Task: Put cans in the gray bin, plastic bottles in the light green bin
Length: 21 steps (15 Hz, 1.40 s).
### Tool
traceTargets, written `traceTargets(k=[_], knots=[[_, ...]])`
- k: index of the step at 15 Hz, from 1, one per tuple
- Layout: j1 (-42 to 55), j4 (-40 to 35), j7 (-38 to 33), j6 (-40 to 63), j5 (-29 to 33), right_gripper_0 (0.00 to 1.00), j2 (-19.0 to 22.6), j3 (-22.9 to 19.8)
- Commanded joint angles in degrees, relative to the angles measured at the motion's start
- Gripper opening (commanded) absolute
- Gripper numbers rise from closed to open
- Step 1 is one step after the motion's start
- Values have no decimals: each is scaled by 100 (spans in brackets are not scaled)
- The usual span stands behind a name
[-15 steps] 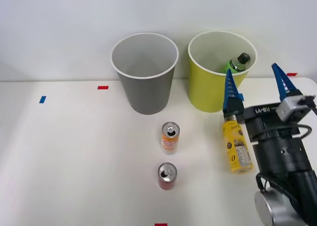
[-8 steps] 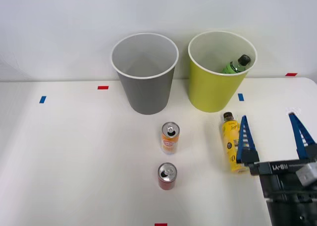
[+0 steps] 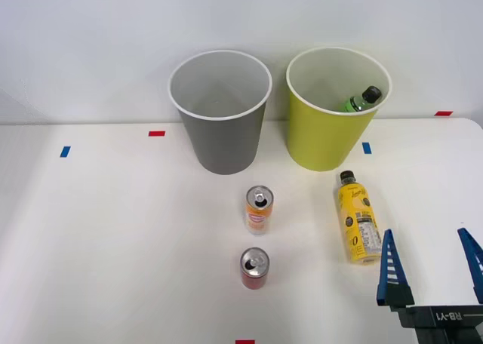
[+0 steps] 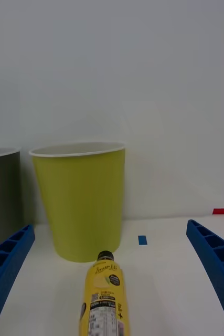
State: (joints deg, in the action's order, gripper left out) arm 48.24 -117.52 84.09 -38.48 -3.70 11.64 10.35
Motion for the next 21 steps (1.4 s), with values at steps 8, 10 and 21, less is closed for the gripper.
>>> traceTargets(k=[8,10,21], knots=[[370,686,-77,-353,150,100,-443,-200],[370,1029,-156,-775,159,100,-593,-235],[713,2031,1224,-2172,45,100,-786,2]])
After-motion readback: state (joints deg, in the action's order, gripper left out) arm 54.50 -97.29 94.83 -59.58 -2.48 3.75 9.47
